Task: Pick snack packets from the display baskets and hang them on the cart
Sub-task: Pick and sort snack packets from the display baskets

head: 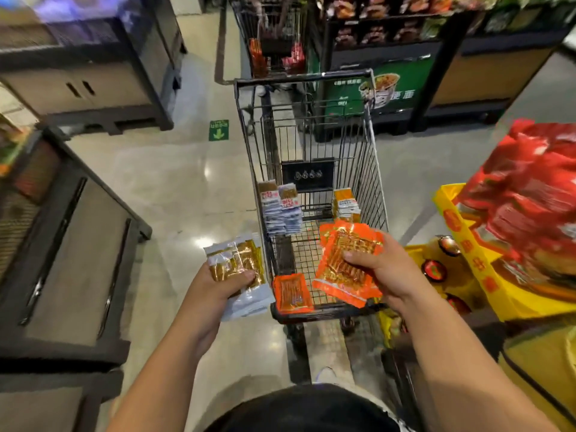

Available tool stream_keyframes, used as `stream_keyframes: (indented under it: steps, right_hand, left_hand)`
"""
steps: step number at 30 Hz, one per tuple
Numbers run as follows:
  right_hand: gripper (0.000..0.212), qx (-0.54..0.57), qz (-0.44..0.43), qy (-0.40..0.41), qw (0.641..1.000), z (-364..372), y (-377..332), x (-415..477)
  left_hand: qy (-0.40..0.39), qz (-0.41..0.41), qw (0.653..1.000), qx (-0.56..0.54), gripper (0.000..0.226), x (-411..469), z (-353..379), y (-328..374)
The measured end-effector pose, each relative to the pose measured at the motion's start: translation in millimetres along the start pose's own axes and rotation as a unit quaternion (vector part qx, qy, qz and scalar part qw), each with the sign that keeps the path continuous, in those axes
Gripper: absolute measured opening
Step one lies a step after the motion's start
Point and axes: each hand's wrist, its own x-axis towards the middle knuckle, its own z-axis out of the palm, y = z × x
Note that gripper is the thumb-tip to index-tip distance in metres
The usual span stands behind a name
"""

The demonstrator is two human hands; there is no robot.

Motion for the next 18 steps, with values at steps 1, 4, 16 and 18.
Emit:
stream_keyframes:
  steps: [1, 4, 16, 18]
  right_hand:
    - [0.067, -0.002, 0.002, 0.009, 1.000, -1.9, -0.3, 7.0]
    - [0.077, 0.004, 0.024, 0.037, 0.999, 0.7, 3.2, 31.5]
    - [0.045, -0.272, 0.070, 0.039, 0.959, 46.4, 17.8, 121.2]
    - [0.040, -0.364, 0.073, 0.041, 0.927, 51.4, 24.5, 138.1]
  left_hand:
    - [0.003, -0.008, 1.000, 0.004, 0.032, 5.0, 3.2, -1.1]
    - [0.014, -0.042, 0.999, 0.008, 0.034, 26.6, 4.0, -2.6]
    - [-0.050, -0.074, 0.990, 0.105, 0.044, 182.2, -29.1, -3.8]
    - [-0.079, -0.080, 0.986, 0.125, 0.046, 214.3, -34.9, -2.5]
